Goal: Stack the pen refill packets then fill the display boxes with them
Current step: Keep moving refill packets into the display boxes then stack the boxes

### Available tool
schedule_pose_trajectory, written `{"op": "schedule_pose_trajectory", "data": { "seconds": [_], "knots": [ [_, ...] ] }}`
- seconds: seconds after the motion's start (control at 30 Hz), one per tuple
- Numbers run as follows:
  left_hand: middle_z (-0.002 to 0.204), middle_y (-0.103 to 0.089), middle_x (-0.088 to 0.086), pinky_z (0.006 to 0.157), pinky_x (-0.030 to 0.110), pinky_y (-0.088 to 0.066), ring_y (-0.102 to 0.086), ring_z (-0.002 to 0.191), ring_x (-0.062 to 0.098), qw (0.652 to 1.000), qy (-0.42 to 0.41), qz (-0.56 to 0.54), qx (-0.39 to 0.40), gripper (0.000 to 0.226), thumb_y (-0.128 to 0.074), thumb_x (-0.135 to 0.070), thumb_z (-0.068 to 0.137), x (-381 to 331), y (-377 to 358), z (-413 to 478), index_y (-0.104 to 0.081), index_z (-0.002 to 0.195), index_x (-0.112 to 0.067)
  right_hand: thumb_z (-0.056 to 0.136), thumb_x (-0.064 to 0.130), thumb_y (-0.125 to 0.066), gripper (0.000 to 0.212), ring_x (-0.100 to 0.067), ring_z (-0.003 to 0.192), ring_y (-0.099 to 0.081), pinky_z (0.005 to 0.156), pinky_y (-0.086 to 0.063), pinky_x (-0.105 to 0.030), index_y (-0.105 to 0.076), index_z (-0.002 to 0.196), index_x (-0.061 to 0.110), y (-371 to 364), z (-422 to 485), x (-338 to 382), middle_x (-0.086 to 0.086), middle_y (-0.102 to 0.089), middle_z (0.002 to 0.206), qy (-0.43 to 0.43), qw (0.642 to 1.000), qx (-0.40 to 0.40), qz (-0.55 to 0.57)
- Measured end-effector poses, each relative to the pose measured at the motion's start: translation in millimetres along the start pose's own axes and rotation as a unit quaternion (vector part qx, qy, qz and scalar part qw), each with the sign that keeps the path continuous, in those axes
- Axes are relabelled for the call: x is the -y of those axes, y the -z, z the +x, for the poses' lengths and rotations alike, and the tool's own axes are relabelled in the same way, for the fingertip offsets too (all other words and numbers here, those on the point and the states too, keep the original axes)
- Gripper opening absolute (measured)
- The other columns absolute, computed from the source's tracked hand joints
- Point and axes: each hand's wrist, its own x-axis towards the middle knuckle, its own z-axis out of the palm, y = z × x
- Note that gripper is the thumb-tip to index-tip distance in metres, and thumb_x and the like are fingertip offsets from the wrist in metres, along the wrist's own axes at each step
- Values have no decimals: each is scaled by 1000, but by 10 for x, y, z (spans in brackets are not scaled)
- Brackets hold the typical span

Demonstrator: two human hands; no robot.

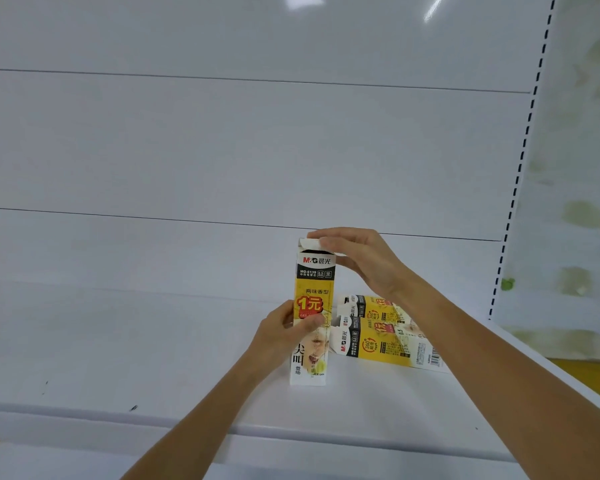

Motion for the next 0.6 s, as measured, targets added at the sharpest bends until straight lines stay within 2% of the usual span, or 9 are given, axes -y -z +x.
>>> {"op": "schedule_pose_trajectory", "data": {
  "seconds": [0.07, 0.2, 0.27, 0.37, 0.53, 0.6],
  "knots": [
    [102, -69, -8, 71, 21, -52, -68, 88, 10, 1000, -1, -7, -6, 20, -62, -34, 84, 10, -5, -3, -60, 103, -29, 88, 10, -58, 20, -10, 99, -65, 87, -52, -20, -68, 105, 11, -25, -7, -8, -2, -70, 106, 4, 1000, -10, -6],
    [102, -70, -7, 75, 25, -54, -69, 87, 12, 1000, -1, -21, -13, 22, -62, -34, 84, 32, -12, -4, -61, 105, -27, 88, 9, -59, 20, -8, 95, -66, 86, -52, -19, -68, 106, 12, -38, -11, 5, -2, -71, 103, 3, 1000, -11, -24],
    [102, -70, -7, 74, 25, -54, -69, 87, 11, 1000, -3, -27, -14, 24, -63, -35, 84, 44, -16, -6, -61, 106, -26, 87, 10, -60, 19, -9, 96, -66, 88, -52, -20, -69, 103, 14, -30, -9, -8, -3, -71, 103, 2, 1000, -11, -29],
    [101, -70, -8, 64, 17, -52, -69, 84, 10, 999, -2, -39, -17, 27, -63, -33, 83, 44, -21, -3, -60, 108, -23, 87, 13, -60, 16, -11, 97, -66, 90, -51, -24, -71, 98, 17, -34, -13, -33, -2, -71, 102, 3, 999, -15, -31],
    [101, -70, -6, 61, 16, -52, -70, 82, 10, 998, -7, -53, -16, 30, -63, -32, 82, 46, -30, -4, -60, 110, -20, 88, 15, -59, 15, -12, 99, -66, 95, -49, -28, -71, 96, 18, -46, -29, -42, 0, -72, 101, 4, 999, -15, -34],
    [101, -70, -6, 60, 15, -52, -70, 81, 9, 999, -11, -49, -16, 30, -63, -33, 82, 54, -32, -3, -60, 110, -20, 87, 22, -60, 15, -9, 102, -64, 96, -47, -28, -72, 95, 19, -59, -45, -34, 3, -71, 104, 5, 999, -16, -47]
  ]
}}
